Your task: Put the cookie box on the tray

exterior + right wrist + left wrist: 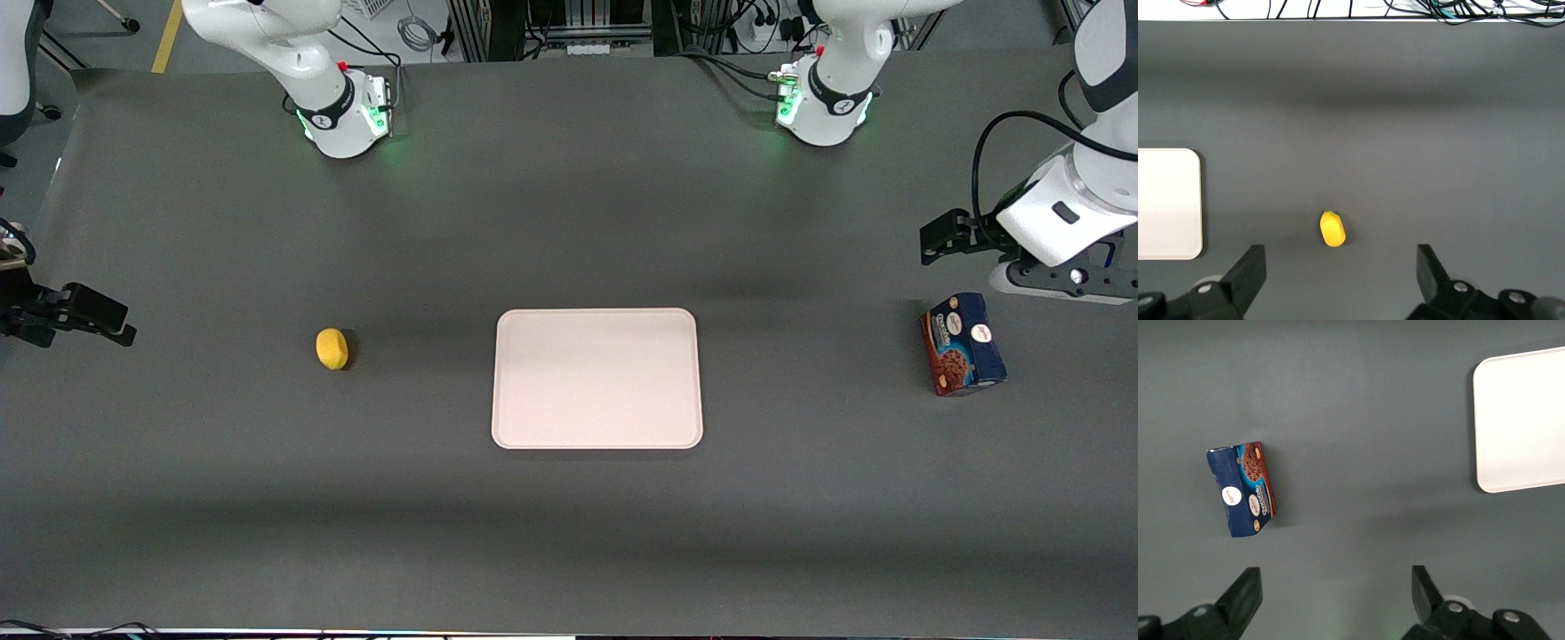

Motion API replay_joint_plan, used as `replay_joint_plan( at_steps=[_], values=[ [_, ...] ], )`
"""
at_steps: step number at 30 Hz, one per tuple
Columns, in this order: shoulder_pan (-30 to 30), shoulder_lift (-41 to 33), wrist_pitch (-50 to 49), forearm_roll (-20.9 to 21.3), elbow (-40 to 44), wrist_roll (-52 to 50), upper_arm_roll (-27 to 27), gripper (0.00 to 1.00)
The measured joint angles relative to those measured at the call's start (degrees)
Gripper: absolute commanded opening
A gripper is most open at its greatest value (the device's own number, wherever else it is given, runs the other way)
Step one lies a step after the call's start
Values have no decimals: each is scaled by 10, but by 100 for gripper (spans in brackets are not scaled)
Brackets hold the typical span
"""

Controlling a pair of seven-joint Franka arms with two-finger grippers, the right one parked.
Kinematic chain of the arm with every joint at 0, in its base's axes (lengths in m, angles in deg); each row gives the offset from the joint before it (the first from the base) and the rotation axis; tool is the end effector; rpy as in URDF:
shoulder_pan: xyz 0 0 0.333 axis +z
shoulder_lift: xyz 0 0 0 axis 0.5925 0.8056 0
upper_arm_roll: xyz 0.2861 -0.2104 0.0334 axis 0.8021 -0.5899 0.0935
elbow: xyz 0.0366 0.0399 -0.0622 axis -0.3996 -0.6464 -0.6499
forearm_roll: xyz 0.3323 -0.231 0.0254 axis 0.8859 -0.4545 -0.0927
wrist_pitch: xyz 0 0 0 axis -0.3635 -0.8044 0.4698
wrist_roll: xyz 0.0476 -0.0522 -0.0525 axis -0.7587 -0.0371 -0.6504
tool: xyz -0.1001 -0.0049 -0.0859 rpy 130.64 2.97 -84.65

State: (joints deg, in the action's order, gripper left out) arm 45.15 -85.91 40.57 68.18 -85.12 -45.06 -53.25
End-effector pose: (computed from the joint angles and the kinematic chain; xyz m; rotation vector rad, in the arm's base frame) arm 0.5568 -0.0386 0.5806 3.1276 -0.1750 -0.1063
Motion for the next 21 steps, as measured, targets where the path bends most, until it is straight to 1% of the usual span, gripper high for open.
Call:
replay_joint_plan(
  at_steps=[13, 17, 21],
  values=[
    [25, 1, 0, 1, 0, 5, 6, 100],
    [29, 4, 9, 7, -8, 27, 23, 100],
    [33, 7, 63, 28, -41, 69, 52, 100]
  ],
)
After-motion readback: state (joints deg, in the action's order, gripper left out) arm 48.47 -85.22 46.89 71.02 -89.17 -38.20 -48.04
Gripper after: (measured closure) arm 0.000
